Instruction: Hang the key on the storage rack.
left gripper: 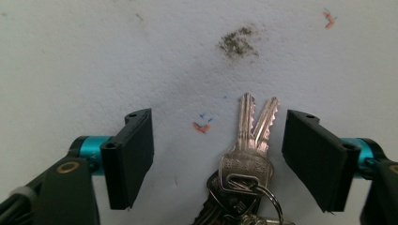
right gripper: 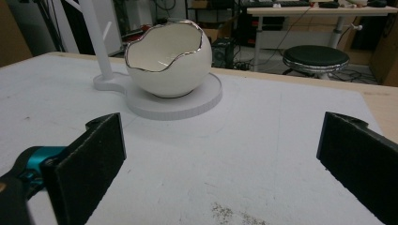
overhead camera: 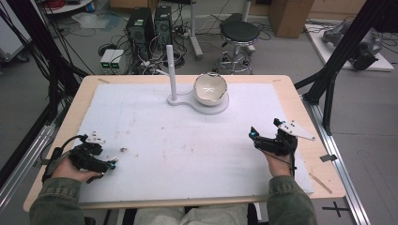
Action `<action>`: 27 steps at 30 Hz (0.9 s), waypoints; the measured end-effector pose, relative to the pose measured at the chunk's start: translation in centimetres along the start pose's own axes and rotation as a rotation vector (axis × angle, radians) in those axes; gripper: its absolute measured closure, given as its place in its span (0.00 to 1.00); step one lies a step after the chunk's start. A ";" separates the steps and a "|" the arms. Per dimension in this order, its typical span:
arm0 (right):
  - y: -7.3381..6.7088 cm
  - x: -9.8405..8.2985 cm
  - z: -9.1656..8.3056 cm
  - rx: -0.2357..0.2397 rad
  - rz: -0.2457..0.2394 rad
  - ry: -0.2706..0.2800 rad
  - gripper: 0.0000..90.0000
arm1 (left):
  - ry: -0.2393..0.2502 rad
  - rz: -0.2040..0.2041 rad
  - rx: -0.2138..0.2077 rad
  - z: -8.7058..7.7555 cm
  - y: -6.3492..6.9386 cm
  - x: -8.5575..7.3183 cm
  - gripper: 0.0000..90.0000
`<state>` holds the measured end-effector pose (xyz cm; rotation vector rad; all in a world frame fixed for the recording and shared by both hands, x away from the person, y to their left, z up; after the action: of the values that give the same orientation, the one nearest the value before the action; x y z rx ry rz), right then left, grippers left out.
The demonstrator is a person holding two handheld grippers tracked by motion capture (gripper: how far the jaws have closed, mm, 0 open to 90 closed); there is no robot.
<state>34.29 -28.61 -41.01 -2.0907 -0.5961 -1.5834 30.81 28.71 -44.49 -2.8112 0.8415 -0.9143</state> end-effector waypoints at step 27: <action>0.0 0.0 0.0 -0.005 -0.002 -0.001 0.01 | 0.099 0.012 -0.064 -1.2 -0.4 0.5 0.90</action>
<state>34.27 -28.62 -41.02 -2.0949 -0.5952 -1.5865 30.68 28.93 -43.12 -2.8311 0.9146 -1.0514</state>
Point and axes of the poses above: each handheld gripper's, and its own axes: z roughly forward along the jaws, x roughly out of its top, y roughly to its right, the point moved 2 cm from there along z, roughly forward along the jaws, and after that the axes turned 13 degrees about x, right-handed, at the moved point
